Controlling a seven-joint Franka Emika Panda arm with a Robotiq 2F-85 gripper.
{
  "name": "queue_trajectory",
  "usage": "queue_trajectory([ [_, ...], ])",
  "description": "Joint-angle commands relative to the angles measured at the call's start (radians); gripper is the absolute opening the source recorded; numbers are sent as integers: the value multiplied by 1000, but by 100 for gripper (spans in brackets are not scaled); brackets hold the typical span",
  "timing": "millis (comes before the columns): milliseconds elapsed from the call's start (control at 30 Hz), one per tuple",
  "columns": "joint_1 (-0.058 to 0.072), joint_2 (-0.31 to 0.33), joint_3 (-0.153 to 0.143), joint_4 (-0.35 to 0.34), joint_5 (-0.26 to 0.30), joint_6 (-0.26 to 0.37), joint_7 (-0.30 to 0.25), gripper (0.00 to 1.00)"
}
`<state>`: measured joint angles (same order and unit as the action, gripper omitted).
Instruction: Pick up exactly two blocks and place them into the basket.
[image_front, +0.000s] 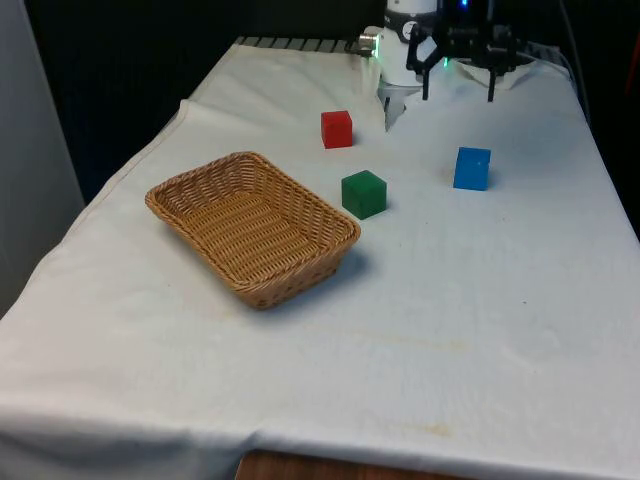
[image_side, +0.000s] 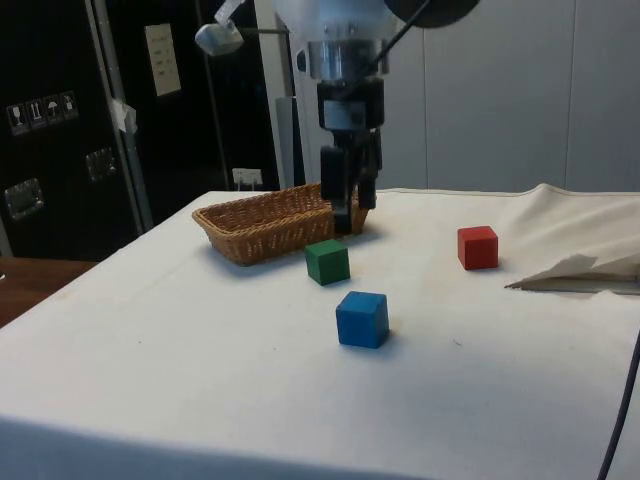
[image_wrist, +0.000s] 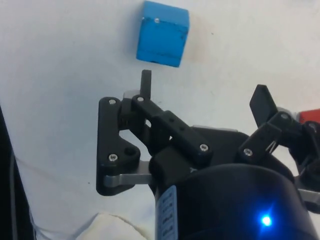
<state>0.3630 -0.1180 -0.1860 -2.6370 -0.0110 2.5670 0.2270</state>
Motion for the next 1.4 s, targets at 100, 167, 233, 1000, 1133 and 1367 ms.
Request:
queue_trajectory([
  [100, 7, 34, 27, -17, 30, 65, 2, 100],
  [167, 7, 50, 39, -20, 41, 86, 1, 100],
  [233, 0, 66, 48, -17, 37, 91, 1, 100],
  [1000, -2, 232, 81, -15, 99, 244, -18, 100],
  [1133, -4, 250, 88, -13, 114, 263, -19, 100],
  [1367, 0, 282, 79, -10, 101, 282, -1, 100],
])
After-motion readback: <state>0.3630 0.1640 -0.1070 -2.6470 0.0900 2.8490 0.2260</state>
